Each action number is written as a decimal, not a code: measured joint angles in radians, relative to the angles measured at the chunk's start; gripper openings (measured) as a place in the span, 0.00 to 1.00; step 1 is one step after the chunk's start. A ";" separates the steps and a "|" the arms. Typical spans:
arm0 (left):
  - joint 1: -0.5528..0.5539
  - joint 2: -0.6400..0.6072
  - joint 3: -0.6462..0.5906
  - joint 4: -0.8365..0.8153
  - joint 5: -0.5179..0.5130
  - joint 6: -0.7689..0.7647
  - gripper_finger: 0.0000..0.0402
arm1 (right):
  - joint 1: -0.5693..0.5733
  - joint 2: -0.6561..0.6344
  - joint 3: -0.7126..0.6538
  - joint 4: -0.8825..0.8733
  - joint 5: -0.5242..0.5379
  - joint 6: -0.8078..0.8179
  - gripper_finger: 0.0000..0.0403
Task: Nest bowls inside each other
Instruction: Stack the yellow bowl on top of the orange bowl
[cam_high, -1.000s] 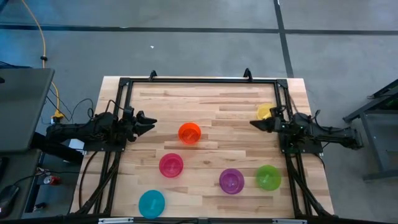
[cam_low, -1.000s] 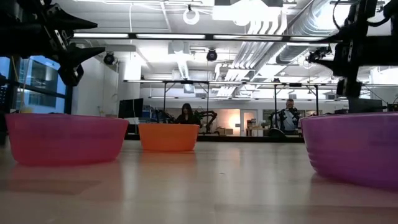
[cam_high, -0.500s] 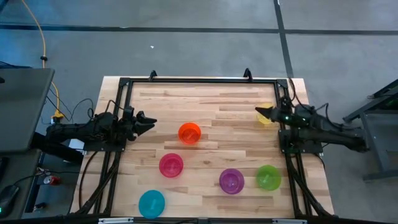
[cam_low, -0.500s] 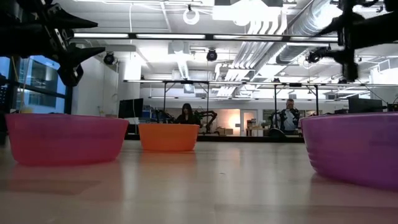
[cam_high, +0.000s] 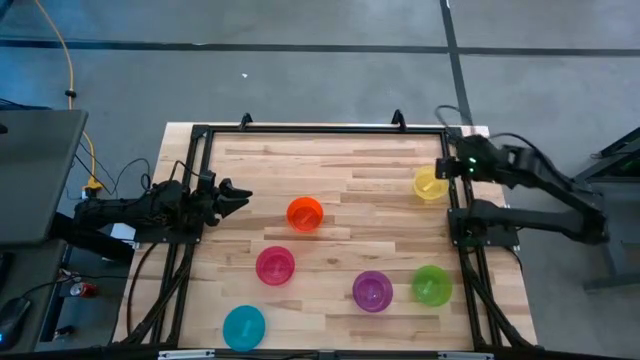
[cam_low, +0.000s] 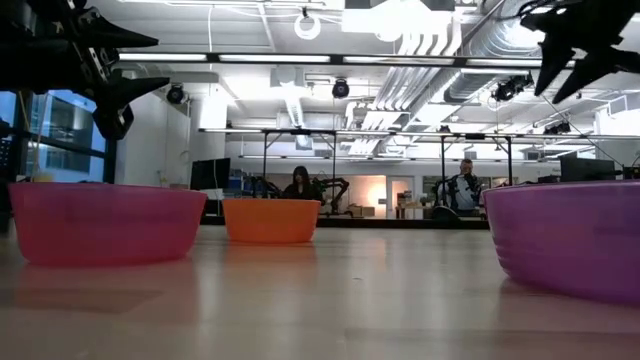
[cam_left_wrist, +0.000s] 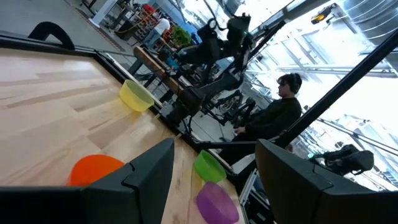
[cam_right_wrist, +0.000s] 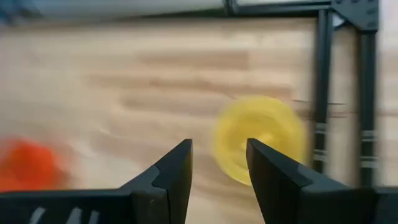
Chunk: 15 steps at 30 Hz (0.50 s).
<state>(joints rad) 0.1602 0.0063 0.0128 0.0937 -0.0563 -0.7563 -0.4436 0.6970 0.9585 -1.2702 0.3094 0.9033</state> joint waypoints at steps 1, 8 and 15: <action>0.000 0.000 0.000 0.000 0.000 0.000 0.54 | -0.014 0.041 0.024 -0.025 -0.024 -0.078 0.36; 0.000 0.000 0.000 0.000 0.000 -0.001 0.54 | -0.157 0.304 0.176 -0.081 -0.170 -0.643 0.36; 0.000 0.000 0.000 0.000 0.040 -0.054 0.54 | -0.452 0.483 0.180 -0.207 -0.302 -0.884 0.36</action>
<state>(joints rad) 0.1604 0.0063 0.0128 0.0935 -0.0162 -0.8102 -0.8953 1.1798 1.1381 -1.4772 0.0070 0.0190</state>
